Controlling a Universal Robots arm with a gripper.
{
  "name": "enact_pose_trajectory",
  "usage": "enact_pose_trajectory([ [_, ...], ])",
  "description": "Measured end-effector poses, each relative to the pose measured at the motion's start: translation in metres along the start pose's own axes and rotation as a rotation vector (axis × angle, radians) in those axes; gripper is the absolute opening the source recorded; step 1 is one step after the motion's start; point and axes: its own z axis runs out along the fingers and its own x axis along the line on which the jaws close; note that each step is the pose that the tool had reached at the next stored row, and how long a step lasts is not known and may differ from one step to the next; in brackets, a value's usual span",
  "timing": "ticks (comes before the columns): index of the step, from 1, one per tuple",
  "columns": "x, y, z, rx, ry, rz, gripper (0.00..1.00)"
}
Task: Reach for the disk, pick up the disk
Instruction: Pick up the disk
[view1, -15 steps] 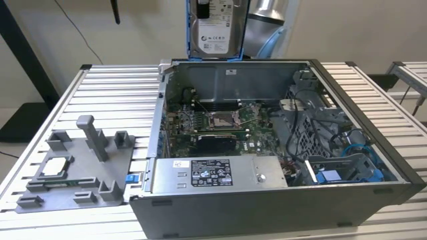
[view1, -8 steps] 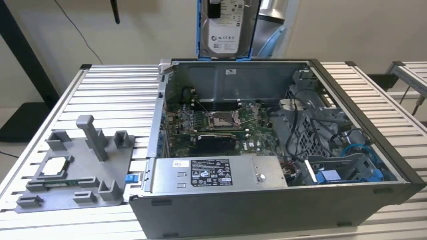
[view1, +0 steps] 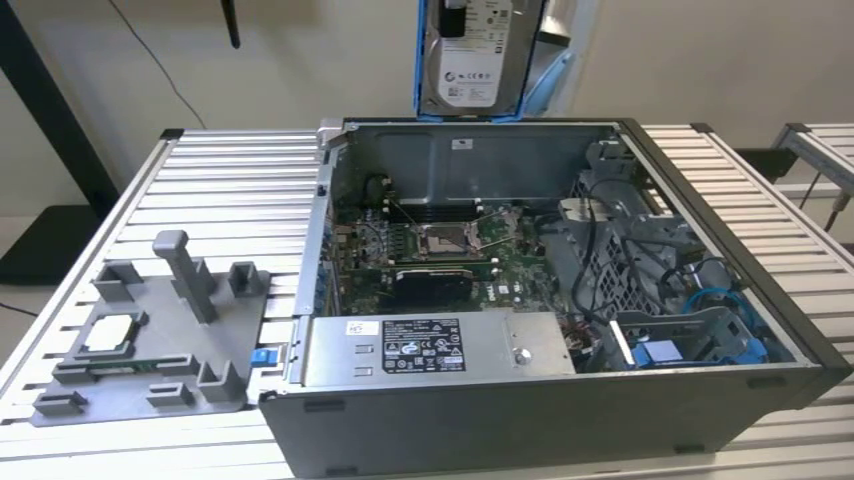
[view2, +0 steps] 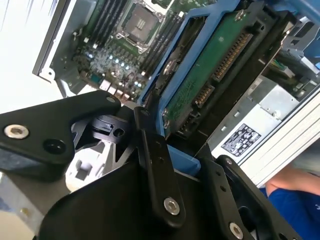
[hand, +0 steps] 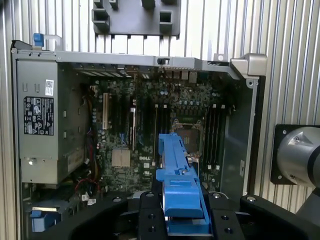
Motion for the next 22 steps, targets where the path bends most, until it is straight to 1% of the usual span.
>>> enact_pose_trajectory([
  [3,0.0001,-0.005,0.0001,-0.0002,0.0001,0.0,0.0],
  [14,0.0005,-0.0056,0.0002,-0.0001,-0.0001,0.0,0.0],
  [17,0.0036,-0.0055,0.0001,-0.0002,-0.0001,0.0,0.0],
  [22,0.0114,-0.0058,0.0,-0.0008,-0.0001,0.0,0.0],
])
